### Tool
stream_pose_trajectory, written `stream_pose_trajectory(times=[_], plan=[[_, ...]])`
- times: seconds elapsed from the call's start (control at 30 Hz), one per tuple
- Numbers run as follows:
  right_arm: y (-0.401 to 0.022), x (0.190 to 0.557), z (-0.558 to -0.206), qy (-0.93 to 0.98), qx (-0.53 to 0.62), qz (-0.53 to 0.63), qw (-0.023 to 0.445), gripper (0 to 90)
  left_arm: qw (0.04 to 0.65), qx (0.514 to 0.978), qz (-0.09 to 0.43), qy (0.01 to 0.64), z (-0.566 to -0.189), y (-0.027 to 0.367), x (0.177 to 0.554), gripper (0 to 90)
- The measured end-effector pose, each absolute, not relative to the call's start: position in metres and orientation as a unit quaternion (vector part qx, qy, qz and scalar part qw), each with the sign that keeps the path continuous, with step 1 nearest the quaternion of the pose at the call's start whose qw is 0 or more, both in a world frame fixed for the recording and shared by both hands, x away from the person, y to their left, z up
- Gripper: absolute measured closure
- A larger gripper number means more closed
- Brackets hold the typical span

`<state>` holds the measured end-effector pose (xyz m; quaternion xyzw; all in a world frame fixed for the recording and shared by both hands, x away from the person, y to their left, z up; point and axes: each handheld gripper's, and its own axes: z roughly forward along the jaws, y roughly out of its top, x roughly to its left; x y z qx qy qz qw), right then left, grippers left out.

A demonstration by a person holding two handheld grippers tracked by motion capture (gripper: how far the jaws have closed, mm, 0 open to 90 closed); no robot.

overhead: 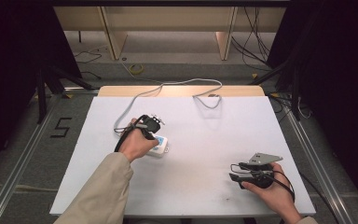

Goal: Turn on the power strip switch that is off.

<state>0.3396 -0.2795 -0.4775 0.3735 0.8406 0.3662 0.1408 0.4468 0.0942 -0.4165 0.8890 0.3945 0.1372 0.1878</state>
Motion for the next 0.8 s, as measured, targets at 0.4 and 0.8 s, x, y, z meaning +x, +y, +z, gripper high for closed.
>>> stream_pose_trajectory(times=[0.4,0.8], plan=[[-0.279,0.340,-0.477,0.840,0.374,0.367,0.140,40.8,0.255,0.869,0.141,0.400,-0.412,0.111,0.434,65.4],[-0.278,0.339,-0.478,0.841,0.372,0.367,0.141,40.8,0.310,0.845,0.169,0.402,-0.417,0.127,0.420,41.8]])
